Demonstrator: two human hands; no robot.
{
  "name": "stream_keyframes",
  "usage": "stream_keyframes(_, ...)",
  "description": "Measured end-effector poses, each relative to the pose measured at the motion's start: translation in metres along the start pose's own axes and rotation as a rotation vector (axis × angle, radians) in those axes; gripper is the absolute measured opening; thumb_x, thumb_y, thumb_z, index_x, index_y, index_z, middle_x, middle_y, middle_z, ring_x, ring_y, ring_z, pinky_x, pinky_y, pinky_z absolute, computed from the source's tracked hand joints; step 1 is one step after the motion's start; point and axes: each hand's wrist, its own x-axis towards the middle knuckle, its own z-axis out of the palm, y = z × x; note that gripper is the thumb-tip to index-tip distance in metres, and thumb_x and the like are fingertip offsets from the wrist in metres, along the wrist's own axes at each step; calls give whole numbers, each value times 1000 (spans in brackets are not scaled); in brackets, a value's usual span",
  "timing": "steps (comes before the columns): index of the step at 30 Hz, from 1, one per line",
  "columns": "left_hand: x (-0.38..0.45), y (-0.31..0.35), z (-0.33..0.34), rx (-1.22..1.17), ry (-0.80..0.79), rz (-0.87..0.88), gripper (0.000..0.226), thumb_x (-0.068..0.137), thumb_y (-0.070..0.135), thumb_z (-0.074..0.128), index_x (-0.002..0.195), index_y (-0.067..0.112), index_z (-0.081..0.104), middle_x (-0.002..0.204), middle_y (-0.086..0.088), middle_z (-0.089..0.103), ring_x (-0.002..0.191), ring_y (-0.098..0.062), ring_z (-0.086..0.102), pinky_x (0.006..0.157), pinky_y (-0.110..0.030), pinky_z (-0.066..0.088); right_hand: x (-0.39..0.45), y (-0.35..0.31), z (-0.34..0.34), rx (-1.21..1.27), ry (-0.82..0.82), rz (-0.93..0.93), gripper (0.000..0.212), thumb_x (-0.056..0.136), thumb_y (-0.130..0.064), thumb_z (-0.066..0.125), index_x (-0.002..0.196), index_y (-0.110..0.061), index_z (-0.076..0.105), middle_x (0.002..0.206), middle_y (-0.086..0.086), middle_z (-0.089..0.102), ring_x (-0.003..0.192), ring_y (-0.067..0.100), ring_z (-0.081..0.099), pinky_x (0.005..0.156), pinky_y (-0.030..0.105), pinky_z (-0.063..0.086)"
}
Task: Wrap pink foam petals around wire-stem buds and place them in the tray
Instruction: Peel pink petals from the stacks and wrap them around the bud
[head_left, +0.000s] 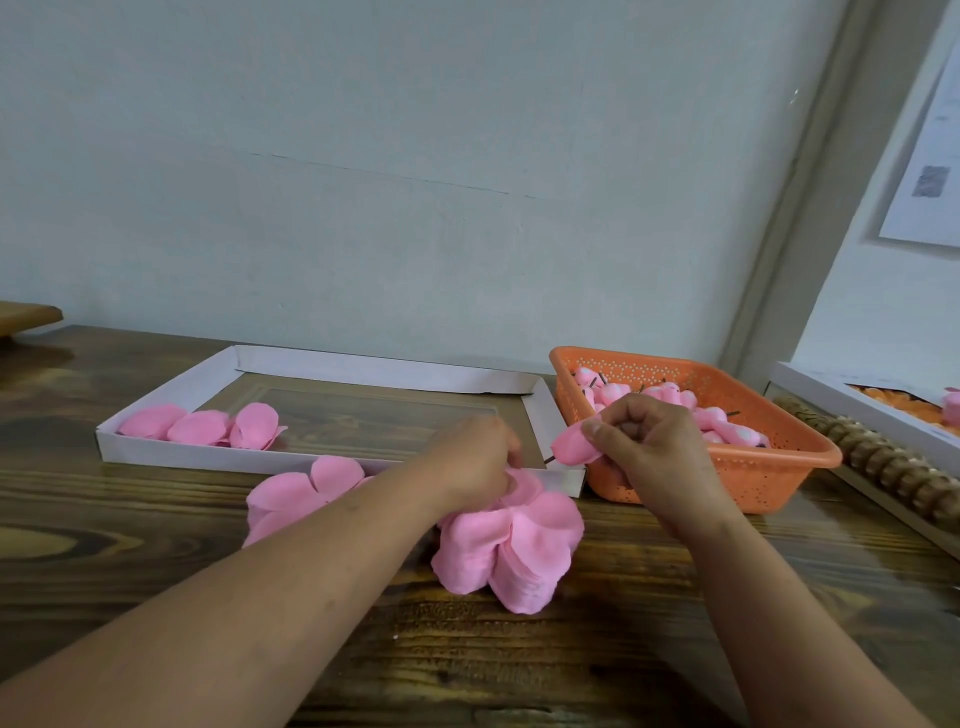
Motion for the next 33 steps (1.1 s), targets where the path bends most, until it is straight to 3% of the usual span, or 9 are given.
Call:
stream_keyframes(4,-1,0,0,5,48,18,23,82,8,61,103,13,70,105,-8,64,97,-25,59,73,-25,42,0,0,0,1,8,-2,11,87,-2,62,78,4,60,43,-5,55,37,0,45,38,13,34)
stream_keyframes(9,-2,3,1,28,92,29,10,81,8,64,84,18,64,95,-2,61,92,-25,59,73,-26,44,0,1,0,13,8,8,12,87,-3,62,77,3,60,43,-6,55,36,1,44,36,15,33)
stream_keyframes(12,-4,4,2,46,139,42,22,80,8,65,73,24,52,95,-1,57,92,-23,56,70,-24,39,0,1,0,22,13,14,12,87,-3,63,76,2,60,43,-4,54,37,3,44,36,17,33)
stream_keyframes(16,-7,6,1,59,193,63,7,83,14,66,78,19,66,91,2,51,91,-19,51,70,-25,35,0,2,0,28,13,13,12,87,-2,62,76,1,59,42,-5,53,37,2,44,37,15,33)
stream_keyframes(18,-9,5,1,31,194,64,18,86,16,64,68,16,63,85,2,47,85,-20,50,68,-25,35,0,1,0,32,18,5,12,87,-2,62,76,1,60,43,-5,54,37,1,44,37,14,33)
stream_keyframes(21,-11,3,1,7,171,38,46,90,11,55,50,15,33,71,-8,41,69,-24,40,60,-30,29,0,1,-1,34,16,3,12,87,-3,63,76,-1,61,44,-4,55,37,2,45,37,15,34)
stream_keyframes(25,-15,4,-1,-45,215,6,44,90,4,46,52,18,30,56,-2,36,64,-24,38,57,-32,22,-1,-1,-1,30,19,3,13,87,-4,63,74,-3,61,44,-4,55,38,4,44,37,18,34)
stream_keyframes(30,-14,4,-6,-151,306,-31,40,92,9,48,58,18,28,61,-5,43,67,-29,45,59,-35,35,-1,-1,-1,82,30,11,15,87,-1,61,73,-3,59,43,-4,54,35,5,40,35,18,30)
stream_keyframes(33,-14,0,-12,-268,282,-70,40,90,10,52,58,16,29,57,-3,35,60,-24,35,54,-31,30,-1,-3,-2,82,50,-36,14,87,-2,62,73,-2,59,44,-5,57,36,5,41,35,18,32)
